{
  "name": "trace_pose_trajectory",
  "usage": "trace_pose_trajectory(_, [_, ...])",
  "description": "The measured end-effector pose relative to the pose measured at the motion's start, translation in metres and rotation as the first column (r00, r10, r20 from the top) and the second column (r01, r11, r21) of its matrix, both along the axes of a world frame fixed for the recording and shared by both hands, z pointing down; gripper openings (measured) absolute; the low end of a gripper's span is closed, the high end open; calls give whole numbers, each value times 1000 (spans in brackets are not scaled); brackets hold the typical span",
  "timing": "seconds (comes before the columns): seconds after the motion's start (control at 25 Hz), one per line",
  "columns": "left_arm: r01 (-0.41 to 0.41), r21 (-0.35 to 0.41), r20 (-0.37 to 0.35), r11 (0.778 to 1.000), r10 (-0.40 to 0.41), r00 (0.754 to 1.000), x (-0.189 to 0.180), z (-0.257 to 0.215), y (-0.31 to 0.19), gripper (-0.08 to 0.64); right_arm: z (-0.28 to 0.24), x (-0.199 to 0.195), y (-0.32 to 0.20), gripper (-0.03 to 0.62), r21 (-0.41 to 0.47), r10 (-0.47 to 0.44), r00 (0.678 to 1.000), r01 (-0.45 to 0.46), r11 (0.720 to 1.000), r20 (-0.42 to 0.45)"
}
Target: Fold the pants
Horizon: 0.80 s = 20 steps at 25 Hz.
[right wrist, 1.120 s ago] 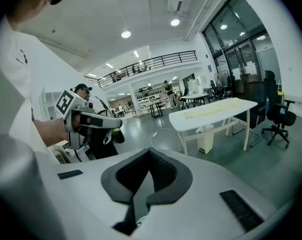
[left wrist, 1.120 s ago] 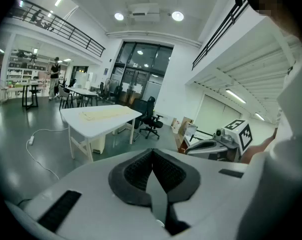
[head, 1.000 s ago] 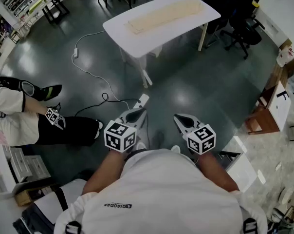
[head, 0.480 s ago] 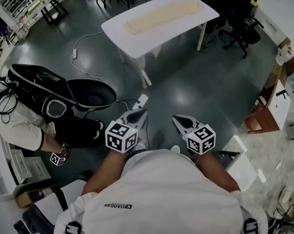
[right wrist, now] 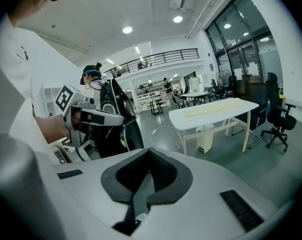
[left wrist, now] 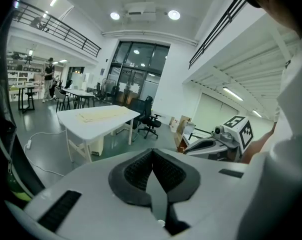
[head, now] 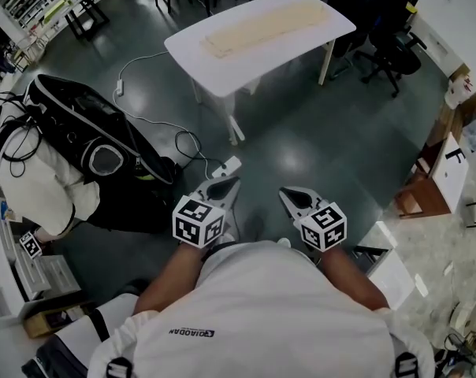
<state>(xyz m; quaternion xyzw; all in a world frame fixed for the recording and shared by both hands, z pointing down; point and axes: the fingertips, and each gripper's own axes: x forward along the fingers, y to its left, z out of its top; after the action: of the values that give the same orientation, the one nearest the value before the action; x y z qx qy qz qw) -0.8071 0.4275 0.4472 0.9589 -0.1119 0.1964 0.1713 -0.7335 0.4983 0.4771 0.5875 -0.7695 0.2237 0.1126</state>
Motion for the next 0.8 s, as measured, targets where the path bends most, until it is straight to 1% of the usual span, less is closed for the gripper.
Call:
trace_pose_trajectory(0.16, [3,1,-14,1000,-3,1000,-5,-1,-20,28,-1,-6,-19,18,0,-5,1000,5,1000,-22])
trace_pose_trajectory(0.32, [2,-2,-13,1000,-2,1000,-14,4,-44,28,0,-9,-42,18,2,18,999,-18,1000,-27])
trace_pose_trajectory(0.64, [-38,-12,-29,999,38,999,-34,5,-82,28,-7,-25,-88,18,7,65,997,-65,998,-38])
trace_pose_trajectory(0.8, [-50,-11,-27,999,50,998,-28,8,-96,28,-9,-14,-106,18,18,78,996,-77,997,-48])
